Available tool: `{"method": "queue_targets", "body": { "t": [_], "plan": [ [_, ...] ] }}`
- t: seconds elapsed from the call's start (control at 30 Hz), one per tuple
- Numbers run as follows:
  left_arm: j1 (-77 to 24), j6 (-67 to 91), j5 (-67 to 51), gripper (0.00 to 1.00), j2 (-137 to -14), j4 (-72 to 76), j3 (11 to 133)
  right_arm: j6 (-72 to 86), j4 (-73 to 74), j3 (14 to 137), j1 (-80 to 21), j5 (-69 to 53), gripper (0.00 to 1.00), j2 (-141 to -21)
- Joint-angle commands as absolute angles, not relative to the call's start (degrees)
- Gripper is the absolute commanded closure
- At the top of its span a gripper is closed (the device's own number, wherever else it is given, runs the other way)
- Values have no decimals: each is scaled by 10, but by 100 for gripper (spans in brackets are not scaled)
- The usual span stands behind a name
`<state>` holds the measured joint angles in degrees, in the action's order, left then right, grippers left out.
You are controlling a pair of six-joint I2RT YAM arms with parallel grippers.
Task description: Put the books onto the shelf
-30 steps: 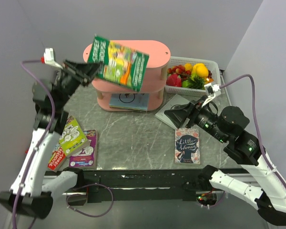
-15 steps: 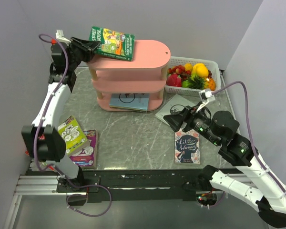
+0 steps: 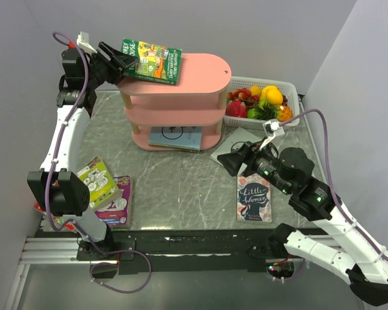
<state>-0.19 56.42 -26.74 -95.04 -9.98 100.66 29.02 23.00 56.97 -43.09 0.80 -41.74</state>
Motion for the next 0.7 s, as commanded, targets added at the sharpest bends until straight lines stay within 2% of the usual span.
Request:
{"method": "queue_targets", "body": {
  "t": [0.0,0.2,0.3,0.37,0.5,0.57,0.67],
  "plan": [
    [-1,480,-235,29,-920,-196,1031,295,195,571,-428,9,24,-436],
    [18,457,-186,26,-911,-288,1060,299,188,581,-428,3,24,-460],
    [21,433,-154,21,-912,-324,1090,295,186,584,-427,3,24,-465],
    [21,415,-112,14,-911,-352,1102,292,186,587,-428,3,24,-468],
    [23,412,15,12,-897,-410,1130,285,176,605,-428,3,24,-475],
    [24,430,34,11,-855,-368,1101,287,164,614,-428,3,24,-487],
    [31,472,4,13,-784,-263,998,288,133,642,-428,4,26,-513]
  ]
}}
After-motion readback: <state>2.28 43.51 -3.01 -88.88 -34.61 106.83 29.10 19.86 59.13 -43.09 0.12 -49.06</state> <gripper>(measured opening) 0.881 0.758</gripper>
